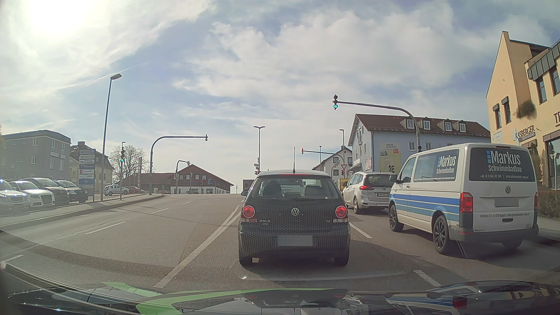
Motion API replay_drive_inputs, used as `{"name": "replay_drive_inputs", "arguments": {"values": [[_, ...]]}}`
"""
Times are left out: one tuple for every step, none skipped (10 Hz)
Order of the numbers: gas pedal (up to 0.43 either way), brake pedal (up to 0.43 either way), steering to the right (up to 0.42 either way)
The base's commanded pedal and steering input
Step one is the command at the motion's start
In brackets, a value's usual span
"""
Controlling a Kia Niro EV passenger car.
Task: Follow the waypoints while adhering to traffic rules and regulations
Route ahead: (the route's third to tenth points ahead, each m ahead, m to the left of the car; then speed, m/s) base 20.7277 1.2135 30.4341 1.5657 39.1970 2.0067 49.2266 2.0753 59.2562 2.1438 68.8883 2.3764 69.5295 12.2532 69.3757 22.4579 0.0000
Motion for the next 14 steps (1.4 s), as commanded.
{"name": "replay_drive_inputs", "arguments": {"values": [[0.000, 0.354, -0.032], [0.000, 0.354, -0.032], [0.000, 0.354, -0.032], [0.000, 0.354, -0.032], [0.000, 0.268, -0.032], [0.000, 0.000, -0.032], [0.000, 0.000, -0.032], [0.000, 0.000, -0.032], [0.150, 0.000, -0.033], [0.319, 0.000, -0.034], [0.339, 0.000, -0.035], [0.378, 0.000, -0.037], [0.378, 0.000, -0.037], [0.378, 0.000, -0.037]]}}
